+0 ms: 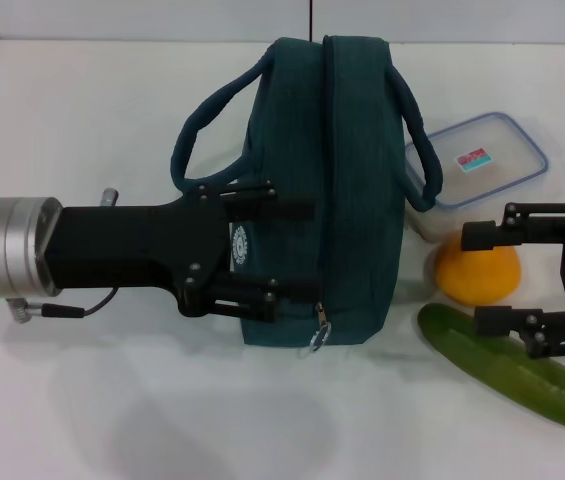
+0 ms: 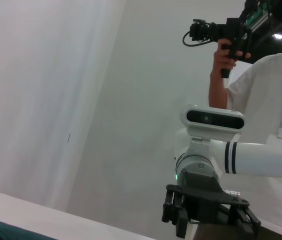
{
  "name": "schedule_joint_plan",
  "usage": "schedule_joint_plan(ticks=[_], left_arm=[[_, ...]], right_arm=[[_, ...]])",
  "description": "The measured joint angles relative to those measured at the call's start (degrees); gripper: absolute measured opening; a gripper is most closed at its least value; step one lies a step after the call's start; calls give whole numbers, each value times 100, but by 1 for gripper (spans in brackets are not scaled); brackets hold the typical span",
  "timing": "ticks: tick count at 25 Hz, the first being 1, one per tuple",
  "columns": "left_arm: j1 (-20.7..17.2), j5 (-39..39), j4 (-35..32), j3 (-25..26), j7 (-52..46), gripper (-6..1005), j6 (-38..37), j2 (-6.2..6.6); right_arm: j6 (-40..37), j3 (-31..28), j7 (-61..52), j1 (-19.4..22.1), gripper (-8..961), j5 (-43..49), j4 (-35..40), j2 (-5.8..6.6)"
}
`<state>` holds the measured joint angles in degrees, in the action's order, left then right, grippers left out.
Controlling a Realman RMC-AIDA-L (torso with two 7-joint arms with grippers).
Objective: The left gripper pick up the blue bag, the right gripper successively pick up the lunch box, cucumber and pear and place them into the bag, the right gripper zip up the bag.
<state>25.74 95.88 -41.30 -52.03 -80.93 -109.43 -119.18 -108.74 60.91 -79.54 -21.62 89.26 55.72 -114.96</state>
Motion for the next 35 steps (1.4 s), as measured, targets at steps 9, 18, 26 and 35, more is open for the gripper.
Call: schedule_joint_plan(ticks=[9, 18, 26, 35], left_arm=[[-4, 8, 0, 0, 43, 887, 10, -8], [13, -34, 0, 1, 31, 887, 4, 9], [95, -810, -57, 14, -597, 886, -240, 233], [550, -145, -1090, 454, -3705, 886, 930, 372]], right_arm=[[-8, 4, -4, -28, 671, 48, 0, -2], [-7, 17, 21, -100, 665, 48, -162, -3], [-7, -20, 73, -142, 660, 47, -318, 23], [3, -51, 229, -105, 654, 47, -372, 35]])
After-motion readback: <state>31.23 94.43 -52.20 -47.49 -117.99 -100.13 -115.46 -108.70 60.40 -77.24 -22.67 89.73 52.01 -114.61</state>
